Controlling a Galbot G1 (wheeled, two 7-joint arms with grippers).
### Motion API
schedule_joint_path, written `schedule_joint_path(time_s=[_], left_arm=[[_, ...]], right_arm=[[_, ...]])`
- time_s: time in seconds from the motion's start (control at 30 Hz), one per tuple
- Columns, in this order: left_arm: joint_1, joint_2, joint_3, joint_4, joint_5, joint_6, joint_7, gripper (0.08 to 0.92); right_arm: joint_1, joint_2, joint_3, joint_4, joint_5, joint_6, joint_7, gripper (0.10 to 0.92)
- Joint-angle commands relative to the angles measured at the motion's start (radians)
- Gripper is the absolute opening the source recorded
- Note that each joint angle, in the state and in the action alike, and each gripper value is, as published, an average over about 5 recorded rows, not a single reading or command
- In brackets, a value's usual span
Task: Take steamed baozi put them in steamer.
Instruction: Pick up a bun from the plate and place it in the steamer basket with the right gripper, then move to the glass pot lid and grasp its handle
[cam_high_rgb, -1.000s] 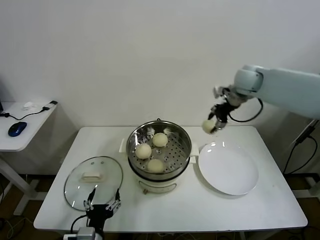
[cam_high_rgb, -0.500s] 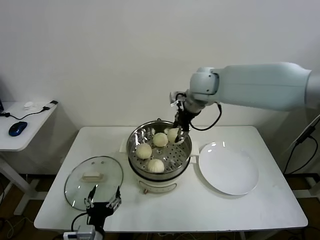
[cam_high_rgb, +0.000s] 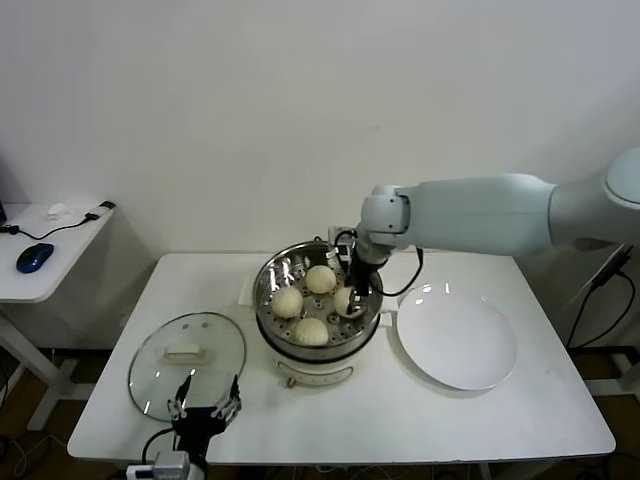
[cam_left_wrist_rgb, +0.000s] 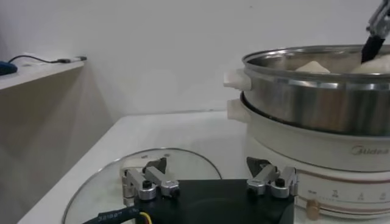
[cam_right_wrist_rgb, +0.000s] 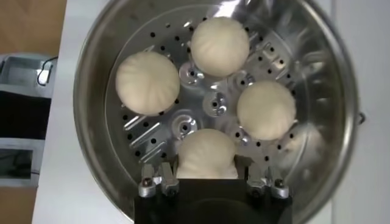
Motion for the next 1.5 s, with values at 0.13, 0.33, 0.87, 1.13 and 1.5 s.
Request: schedule_joint_path(time_s=[0.13, 0.33, 0.87, 1.13, 1.5], left_arm=[[-0.001, 0.0, -0.002, -0.007, -0.003, 0.003, 0.0, 0.823], [0.0, 0.001, -0.002, -0.019, -0.003, 0.009, 0.0, 0.823], [-0.011, 0.004, -0.001, -0.051, -0.002, -0.002, 0.0, 0.823], [-0.018, 0.044, -0.007, -0.047, 0.04, -0.003, 0.013, 0.823], [-0.069, 0.064, -0.024, -0.015, 0.086, -0.047, 0.009, 0.823]], right_arm=[[-0.024, 0.008, 0.039, -0.027, -0.018, 0.042, -0.017, 0.664], [0.089, -0.053, 0.034, -0.029, -0.01, 0.176, -0.19, 0.803], [-0.658, -0.553, 1.125, -0.007, -0.132, 0.317, 0.626, 0.823], [-1.434, -0.653, 1.897, 0.121, -0.348, 0.393, 0.684, 0.823], [-2.052, -0.377, 2.459, 0.259, -0.501, 0.523, 0.617, 0.823]])
